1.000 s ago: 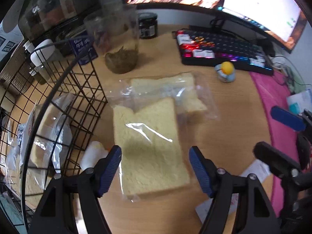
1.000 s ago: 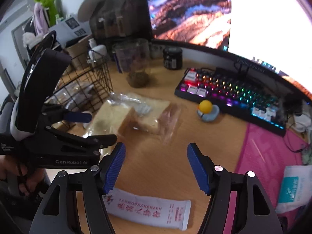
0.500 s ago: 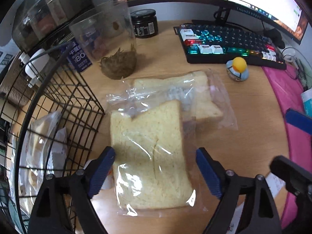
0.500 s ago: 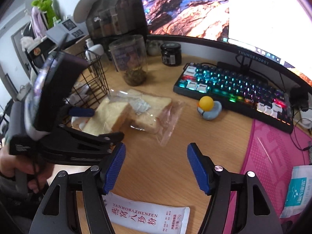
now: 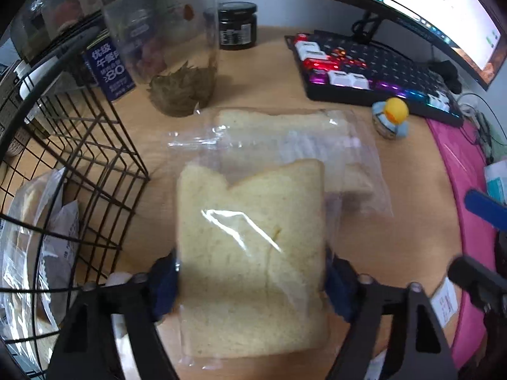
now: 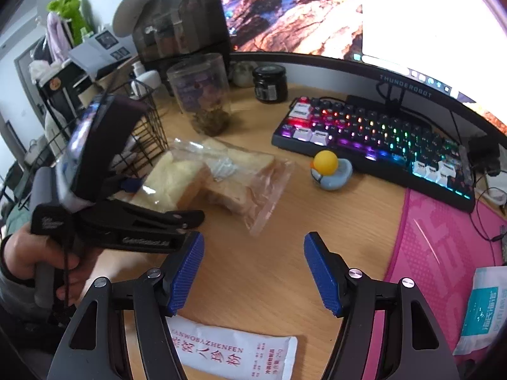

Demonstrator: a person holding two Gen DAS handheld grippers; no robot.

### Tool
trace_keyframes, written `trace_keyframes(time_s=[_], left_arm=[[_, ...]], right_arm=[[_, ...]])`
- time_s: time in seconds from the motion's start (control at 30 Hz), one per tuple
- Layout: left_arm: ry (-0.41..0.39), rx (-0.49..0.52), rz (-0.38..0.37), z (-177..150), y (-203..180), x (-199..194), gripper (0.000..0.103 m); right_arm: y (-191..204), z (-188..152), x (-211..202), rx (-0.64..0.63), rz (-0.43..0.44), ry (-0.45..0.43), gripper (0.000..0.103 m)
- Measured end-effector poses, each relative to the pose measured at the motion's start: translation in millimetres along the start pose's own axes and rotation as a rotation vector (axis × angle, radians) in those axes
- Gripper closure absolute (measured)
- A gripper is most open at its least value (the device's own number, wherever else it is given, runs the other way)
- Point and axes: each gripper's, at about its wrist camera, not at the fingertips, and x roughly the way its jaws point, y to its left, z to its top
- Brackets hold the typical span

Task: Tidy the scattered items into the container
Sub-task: 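Grasp the bagged bread slice beside the basket with the left gripper, then grasp the yellow duck toy with the right gripper while the left gripper holds the bread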

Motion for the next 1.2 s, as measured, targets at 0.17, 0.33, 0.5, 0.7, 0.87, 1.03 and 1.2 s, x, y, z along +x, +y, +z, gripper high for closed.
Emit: trace_keyframes(time_s=[0.17,0.33,0.5,0.7,0.87,1.03,1.2], left_arm=[[-0.027,0.013,-0.028,-3.2,-4.3,-13.5,0.028],[-0.057,0.039,-0.055,-2.2,-13.2,-23.8,0.028],[-0.058,0.043,-0.064,9.0,-19.7,-13.3,0.028],[-0.065,0.03,-0.078,35.6,-19.1,2.0,0.029],[-0.065,0.029,-0.075,45.6,-18.6,10.0,0.029],[-0.066,0.035,-0.082,49.3,-19.9,13.4,0.029],[-0.071,0.036,-0.081,46.5,-21.3,10.5,0.029]], right_arm=[[-13.2,5.8,3.4,0.014,-0.035,-0.016,0.036],[-34.6,18.8,22.4,0.02,-0.132,-0.011,0.036],[-45.7,35.5,46.5,0.017,-0.185,0.013,0.036],[-50.7,50.8,77.2,0.004,-0.2,0.051,0.036],[-50.8,58.8,98.0,0.0,-0.199,0.073,0.037],[-48.4,60.4,107.8,-0.024,-0.225,0.081,0.051],[-46.1,55.8,105.4,-0.043,-0.237,0.092,0.052]])
